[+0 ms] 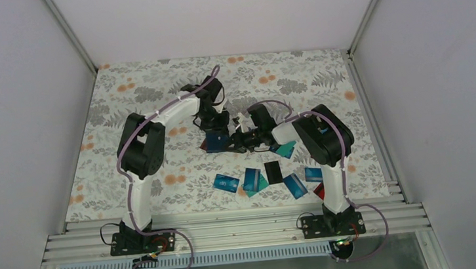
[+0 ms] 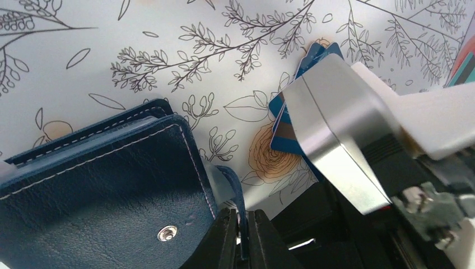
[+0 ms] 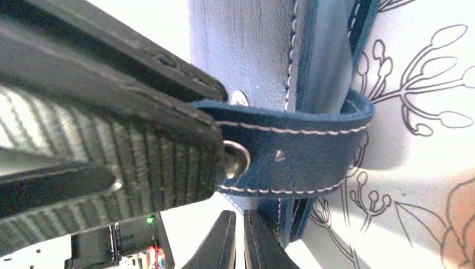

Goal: Put the credit cards into the card holder

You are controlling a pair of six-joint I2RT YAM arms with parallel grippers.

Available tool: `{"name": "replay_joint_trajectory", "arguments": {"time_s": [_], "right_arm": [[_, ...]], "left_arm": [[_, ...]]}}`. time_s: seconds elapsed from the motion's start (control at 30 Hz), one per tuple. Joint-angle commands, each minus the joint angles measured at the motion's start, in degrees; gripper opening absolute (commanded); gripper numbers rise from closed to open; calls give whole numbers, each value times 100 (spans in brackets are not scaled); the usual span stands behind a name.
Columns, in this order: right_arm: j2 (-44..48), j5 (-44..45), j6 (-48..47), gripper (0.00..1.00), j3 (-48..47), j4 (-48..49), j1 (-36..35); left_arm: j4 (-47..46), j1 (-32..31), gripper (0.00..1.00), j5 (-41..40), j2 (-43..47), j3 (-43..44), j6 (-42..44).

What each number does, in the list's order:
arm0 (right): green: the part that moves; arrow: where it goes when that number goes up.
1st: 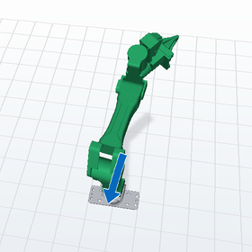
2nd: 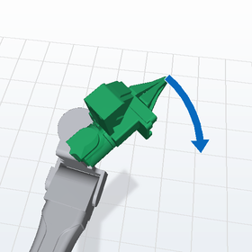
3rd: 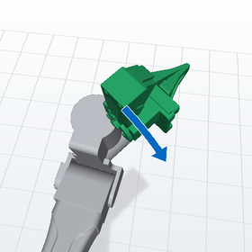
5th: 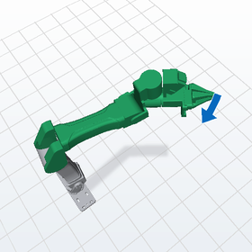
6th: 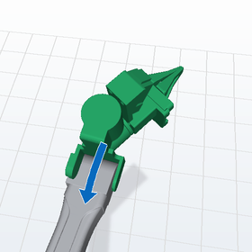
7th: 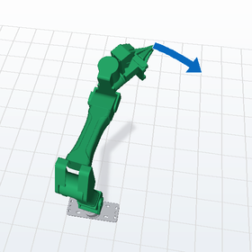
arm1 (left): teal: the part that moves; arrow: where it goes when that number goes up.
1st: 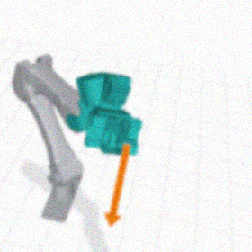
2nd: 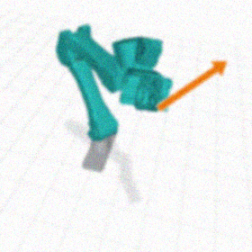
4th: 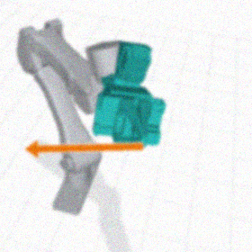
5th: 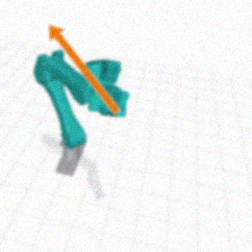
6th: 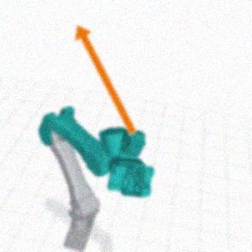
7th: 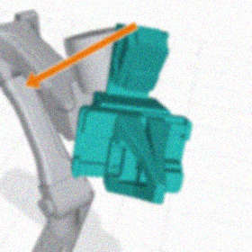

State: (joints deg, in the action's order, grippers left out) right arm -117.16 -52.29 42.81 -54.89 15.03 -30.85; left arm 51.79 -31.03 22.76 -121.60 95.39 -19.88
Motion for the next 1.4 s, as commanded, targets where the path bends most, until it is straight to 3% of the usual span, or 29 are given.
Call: {"name": "replay_joint_trajectory", "arguments": {"time_s": [0.0, 0.63, 1.37], "right_arm": [[-232, 176, -136, 4, -77, -217, -22], [-377, 394, -230, 4, -336, -824, -25], [-680, 698, -349, 4, -842, -2040, -26]], "left_arm": [[125, -64, 4, -157, -49, 205, 98], [570, -49, 2, -983, -73, 357, 430], [540, 79, 2, -1316, -162, -72, 546]]}}
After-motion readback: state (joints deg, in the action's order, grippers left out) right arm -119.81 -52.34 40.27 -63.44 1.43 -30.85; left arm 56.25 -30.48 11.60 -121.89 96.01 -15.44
